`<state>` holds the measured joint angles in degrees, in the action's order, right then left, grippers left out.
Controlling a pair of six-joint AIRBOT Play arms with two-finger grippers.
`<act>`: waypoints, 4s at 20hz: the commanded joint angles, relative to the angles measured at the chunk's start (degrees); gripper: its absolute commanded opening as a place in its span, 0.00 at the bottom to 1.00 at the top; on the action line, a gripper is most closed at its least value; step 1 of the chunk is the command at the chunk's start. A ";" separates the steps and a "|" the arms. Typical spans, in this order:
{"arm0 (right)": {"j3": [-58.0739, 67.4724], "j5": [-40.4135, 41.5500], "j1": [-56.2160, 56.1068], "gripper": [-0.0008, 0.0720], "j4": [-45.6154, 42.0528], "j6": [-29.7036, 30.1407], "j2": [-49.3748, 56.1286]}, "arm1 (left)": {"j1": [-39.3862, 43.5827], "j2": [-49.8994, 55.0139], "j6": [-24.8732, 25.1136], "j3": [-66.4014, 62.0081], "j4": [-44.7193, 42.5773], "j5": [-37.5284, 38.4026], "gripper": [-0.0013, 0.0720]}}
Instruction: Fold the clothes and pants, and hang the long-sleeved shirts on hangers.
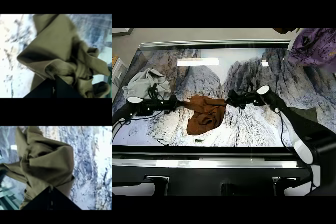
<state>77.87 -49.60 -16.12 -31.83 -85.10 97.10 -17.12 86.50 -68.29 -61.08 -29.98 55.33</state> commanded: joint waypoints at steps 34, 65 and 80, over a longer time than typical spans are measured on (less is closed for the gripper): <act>21.59 9.70 3.13 0.05 -55.19 -38.40 -5.66 | 0.31 -5.42 -32.06 -27.74 -54.12 1.73 0.03; -21.73 -30.23 33.42 0.58 -20.26 20.04 -7.32 | -11.72 -12.52 -19.69 -11.23 -38.77 16.13 0.76; -32.41 -23.80 28.63 0.27 -12.74 24.48 -7.28 | -18.27 -15.45 -25.03 -2.58 -39.19 20.06 0.77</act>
<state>46.85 -74.96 14.85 -44.49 -61.04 89.80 -31.92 72.66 -92.99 -68.16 -68.93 74.76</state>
